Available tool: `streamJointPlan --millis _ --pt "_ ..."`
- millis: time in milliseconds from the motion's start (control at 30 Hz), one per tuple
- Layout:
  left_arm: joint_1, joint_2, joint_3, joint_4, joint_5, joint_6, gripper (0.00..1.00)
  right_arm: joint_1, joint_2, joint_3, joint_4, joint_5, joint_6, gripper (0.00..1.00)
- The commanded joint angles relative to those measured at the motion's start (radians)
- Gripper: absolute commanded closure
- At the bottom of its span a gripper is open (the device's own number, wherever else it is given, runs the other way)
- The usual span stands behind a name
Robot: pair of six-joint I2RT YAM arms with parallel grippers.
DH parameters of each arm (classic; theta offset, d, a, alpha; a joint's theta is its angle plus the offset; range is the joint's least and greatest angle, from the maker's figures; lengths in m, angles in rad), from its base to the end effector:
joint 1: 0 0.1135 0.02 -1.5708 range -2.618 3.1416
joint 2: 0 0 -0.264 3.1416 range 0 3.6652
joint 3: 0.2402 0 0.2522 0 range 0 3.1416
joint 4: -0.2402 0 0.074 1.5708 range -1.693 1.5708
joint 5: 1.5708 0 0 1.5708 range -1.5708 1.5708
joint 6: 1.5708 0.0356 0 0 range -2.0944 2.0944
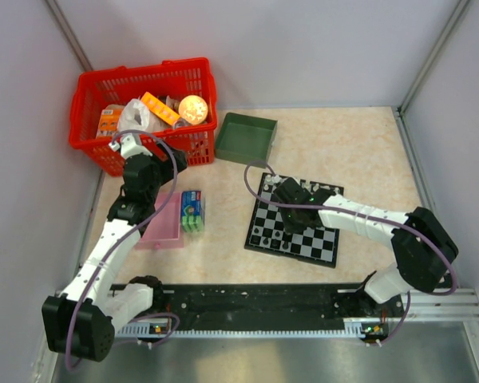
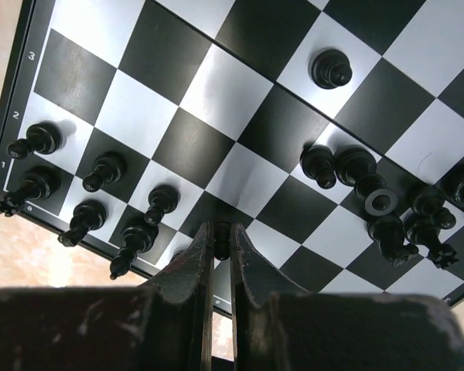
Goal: Set up the chess pieces on the board
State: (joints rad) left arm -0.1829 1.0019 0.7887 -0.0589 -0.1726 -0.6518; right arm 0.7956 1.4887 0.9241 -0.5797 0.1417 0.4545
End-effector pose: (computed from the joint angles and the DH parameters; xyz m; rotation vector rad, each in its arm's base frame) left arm 0.2321 -0.0367 0.3134 -0.5497 1.7768 -0.4243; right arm 0.2014 0.1983 0.1968 -0.4186 2.6760 0.1873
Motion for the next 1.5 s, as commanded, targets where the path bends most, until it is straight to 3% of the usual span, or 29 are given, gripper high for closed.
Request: streamJointPlan --millis 0,900,1467 --pt "0.007 0.004 -0.006 0.05 0.007 0.004 0.01 0.013 -0.031 -0.004 -0.002 -0.008 0.027 0.95" --pt "0.011 -0.008 -0.022 0.079 0.008 -0.002 0.01 0.027 0.016 -0.004 0.026 -0.014 0.015 0.9" --pt "0.013 -0.008 -0.022 0.083 0.004 -0.006 0.01 0.027 -0.041 0.001 0.018 0.008 0.021 0.73"
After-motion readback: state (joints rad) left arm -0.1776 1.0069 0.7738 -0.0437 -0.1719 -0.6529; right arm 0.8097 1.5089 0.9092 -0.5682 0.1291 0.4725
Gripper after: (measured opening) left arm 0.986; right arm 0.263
